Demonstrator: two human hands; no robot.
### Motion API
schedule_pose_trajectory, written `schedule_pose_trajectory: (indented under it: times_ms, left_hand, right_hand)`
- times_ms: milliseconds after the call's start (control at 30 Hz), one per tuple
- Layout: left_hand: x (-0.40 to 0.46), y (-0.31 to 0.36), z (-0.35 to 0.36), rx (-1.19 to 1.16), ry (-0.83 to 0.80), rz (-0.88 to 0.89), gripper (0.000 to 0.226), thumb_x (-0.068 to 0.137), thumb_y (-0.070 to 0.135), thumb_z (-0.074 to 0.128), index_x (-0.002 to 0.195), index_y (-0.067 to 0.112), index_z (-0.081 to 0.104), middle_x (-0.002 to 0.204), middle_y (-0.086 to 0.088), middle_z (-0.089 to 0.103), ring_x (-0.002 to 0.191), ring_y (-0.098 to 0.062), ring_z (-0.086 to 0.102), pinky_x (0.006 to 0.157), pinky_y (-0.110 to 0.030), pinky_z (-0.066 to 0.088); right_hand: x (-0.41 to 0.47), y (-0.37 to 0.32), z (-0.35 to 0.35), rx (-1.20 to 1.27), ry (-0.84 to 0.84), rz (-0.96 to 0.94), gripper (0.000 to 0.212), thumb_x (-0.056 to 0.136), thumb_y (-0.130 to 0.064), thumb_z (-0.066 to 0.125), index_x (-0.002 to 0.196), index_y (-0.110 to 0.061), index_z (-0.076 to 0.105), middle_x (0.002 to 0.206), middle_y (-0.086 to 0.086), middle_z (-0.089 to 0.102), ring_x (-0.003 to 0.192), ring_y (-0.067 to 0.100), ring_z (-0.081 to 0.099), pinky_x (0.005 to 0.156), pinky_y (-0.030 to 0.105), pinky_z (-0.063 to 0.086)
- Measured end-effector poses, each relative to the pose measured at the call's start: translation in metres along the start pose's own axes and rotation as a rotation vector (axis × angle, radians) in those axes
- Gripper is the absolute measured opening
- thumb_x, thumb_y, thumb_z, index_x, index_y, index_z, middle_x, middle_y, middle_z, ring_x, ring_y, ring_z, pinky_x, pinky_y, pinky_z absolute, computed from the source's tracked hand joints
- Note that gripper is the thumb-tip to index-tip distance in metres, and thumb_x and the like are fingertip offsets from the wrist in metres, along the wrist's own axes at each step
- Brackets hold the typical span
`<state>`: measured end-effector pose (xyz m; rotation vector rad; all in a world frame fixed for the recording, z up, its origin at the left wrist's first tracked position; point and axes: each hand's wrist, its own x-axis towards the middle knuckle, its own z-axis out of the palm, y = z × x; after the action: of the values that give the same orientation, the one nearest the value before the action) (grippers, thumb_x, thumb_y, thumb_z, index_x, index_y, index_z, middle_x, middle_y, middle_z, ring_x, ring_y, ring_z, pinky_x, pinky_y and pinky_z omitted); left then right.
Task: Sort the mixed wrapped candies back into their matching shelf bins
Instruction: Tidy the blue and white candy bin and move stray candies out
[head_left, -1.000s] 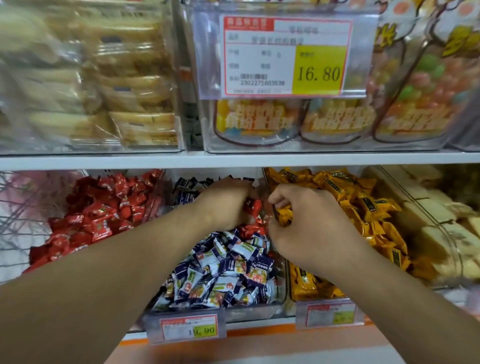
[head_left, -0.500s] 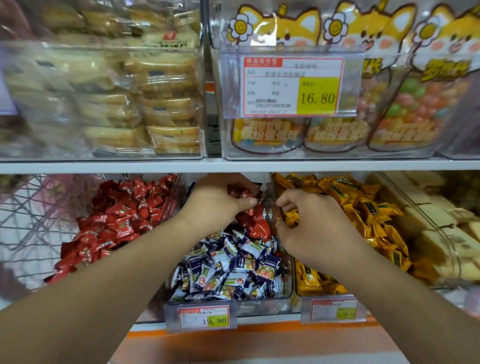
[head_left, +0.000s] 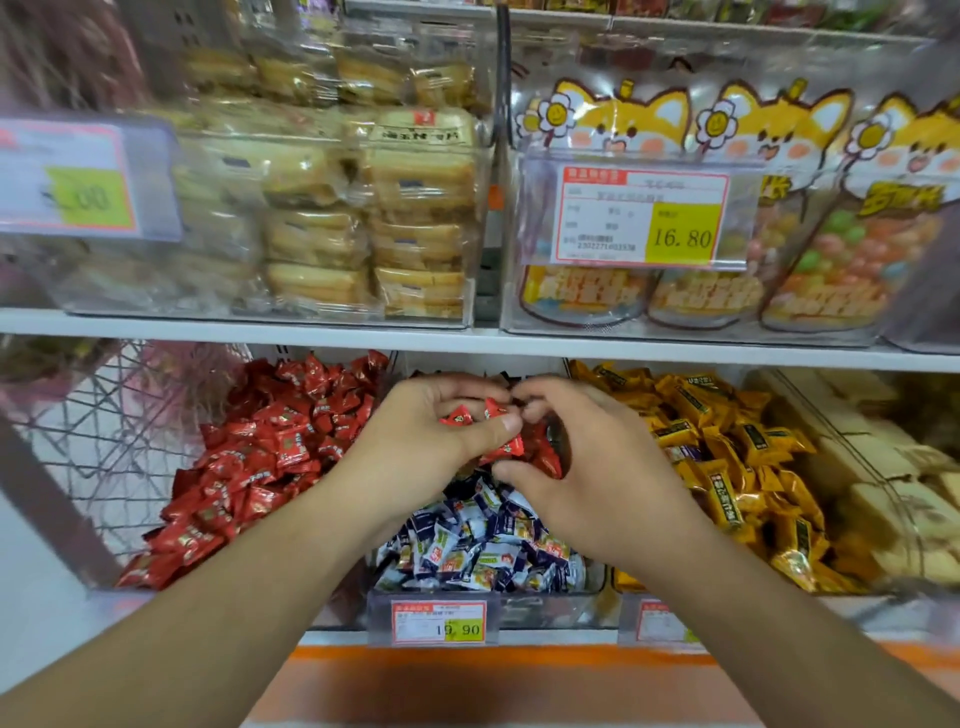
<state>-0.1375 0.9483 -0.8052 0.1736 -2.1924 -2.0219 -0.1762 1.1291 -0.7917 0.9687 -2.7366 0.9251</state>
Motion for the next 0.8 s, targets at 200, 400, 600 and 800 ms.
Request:
schedule_pose_trajectory:
  times_ms: [200, 400, 600, 800]
  left_hand:
    - [-0.015, 0.005, -0.022, 0.086, 0.018, 0.012, 0.024, 0.088, 0.027, 0.080, 0.111, 0.025, 0.076, 0.102, -0.002, 0.077, 0.089, -0.015, 0.074, 0.078, -0.030, 0.059]
    - [-0.035, 0.014, -0.067, 0.102, 0.100, 0.030, 0.018, 0.091, 0.023, 0.075, 0.108, 0.019, 0.077, 0.102, -0.005, 0.077, 0.094, -0.020, 0.075, 0.079, -0.031, 0.063]
    - [-0.039, 0.006, -0.134, 0.645, 0.371, 0.042, 0.015, 0.091, 0.035, 0.076, 0.101, 0.024, 0.076, 0.088, 0.002, 0.076, 0.075, -0.007, 0.072, 0.071, -0.024, 0.056]
    - [-0.044, 0.000, -0.147, 1.030, 0.380, 0.038, 0.049, 0.094, 0.056, 0.060, 0.132, 0.026, 0.065, 0.127, -0.004, 0.068, 0.117, -0.027, 0.063, 0.093, -0.034, 0.048]
  right_hand:
    - [0.006, -0.023, 0.011, 0.065, 0.078, -0.107, 0.027, 0.085, -0.035, 0.082, 0.109, -0.038, 0.071, 0.104, -0.024, 0.062, 0.105, -0.001, 0.056, 0.092, 0.021, 0.047]
    - [0.015, -0.054, 0.028, 0.190, 0.043, -0.062, 0.013, 0.087, -0.032, 0.082, 0.094, -0.036, 0.071, 0.092, -0.017, 0.067, 0.093, 0.003, 0.062, 0.081, 0.024, 0.051]
    - [0.028, -0.075, 0.050, 0.286, 0.046, 0.039, 0.012, 0.091, -0.035, 0.077, 0.087, -0.034, 0.067, 0.084, -0.018, 0.065, 0.074, 0.006, 0.062, 0.066, 0.028, 0.054]
    - [0.038, -0.086, 0.059, 0.289, -0.065, 0.027, 0.030, 0.099, -0.031, 0.067, 0.129, -0.037, 0.066, 0.101, -0.027, 0.069, 0.102, -0.007, 0.060, 0.097, 0.020, 0.051]
